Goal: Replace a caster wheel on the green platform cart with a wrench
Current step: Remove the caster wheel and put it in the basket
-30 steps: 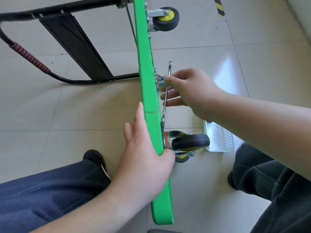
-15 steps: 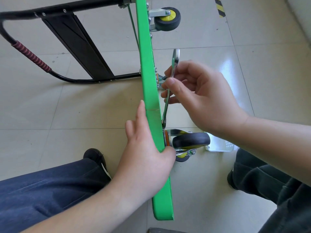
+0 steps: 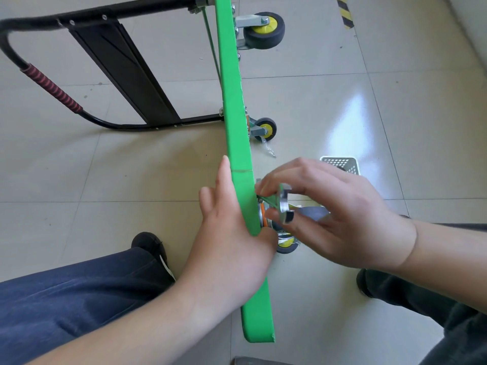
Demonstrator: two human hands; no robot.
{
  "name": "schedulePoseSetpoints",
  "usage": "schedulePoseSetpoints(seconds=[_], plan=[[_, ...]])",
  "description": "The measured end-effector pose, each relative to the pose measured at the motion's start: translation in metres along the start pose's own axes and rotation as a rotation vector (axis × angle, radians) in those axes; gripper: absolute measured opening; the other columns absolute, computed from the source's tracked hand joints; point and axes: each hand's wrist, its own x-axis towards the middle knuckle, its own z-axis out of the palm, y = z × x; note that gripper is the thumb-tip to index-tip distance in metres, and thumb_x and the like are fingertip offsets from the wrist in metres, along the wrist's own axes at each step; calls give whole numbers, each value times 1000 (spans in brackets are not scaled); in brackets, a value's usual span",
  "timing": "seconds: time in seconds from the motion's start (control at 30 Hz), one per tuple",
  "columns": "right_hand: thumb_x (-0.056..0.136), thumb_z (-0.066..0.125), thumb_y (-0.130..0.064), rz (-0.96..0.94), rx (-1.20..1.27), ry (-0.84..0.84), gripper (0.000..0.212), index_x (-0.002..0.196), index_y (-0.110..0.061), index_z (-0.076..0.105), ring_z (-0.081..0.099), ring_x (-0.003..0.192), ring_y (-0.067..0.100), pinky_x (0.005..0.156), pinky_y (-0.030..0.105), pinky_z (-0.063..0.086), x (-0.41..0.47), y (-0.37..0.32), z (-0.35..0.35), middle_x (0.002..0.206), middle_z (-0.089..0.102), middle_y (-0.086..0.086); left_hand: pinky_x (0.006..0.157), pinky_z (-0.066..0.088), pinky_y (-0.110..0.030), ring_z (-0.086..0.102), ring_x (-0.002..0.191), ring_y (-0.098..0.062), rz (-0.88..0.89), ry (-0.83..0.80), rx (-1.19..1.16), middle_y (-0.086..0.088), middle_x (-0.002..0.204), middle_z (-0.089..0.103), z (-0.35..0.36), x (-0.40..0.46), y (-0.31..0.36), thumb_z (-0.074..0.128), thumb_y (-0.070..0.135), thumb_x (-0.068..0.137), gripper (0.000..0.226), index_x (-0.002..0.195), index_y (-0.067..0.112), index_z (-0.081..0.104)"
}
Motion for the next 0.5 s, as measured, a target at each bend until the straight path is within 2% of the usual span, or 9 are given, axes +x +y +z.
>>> schedulePoseSetpoints(seconds=[0.13,0.17,0.27,0.33,0.43,0.5], plan=[[99,63,-9,81,83,66,13,108,-1,66,67,96,20,89,22,52,4,-3,-4,103,70,13,66,42,-9,41,94,27,-29,-11,22,21,117,33,-1,-1,2,66,17,85,107,158,53,-3],[100,61,-12,150,163,96,12,110,-7,65,68,97,21,89,24,55,8,-3,-6,103,69,13,66,42,-8,41,92,29,-28,-5,28,19,119,34,-1,-1,2,66,16,84,107,159,52,-2],[100,61,-16,339,335,224,11,108,-22,60,73,98,27,87,43,62,25,5,-14,103,70,13,71,38,3,42,94,28,-26,7,51,14,124,33,-1,-2,0,68,18,85,108,160,51,-3],[101,61,-11,463,394,308,11,104,-22,61,75,93,28,85,46,63,37,16,-21,100,71,13,71,36,6,42,94,29,-40,5,68,15,126,30,-1,-2,0,68,19,86,110,160,50,-7],[103,60,-10,709,523,404,6,100,-14,64,76,91,33,82,44,64,53,35,-26,91,72,7,72,38,4,42,101,22,-36,2,76,15,126,30,-1,-2,0,68,19,87,109,159,50,-8],[104,59,-13,890,610,441,9,101,-6,64,74,89,39,75,39,65,59,49,-25,90,71,9,75,40,2,43,101,19,-30,0,77,15,125,30,-1,-2,-1,68,19,87,109,159,51,-8]])
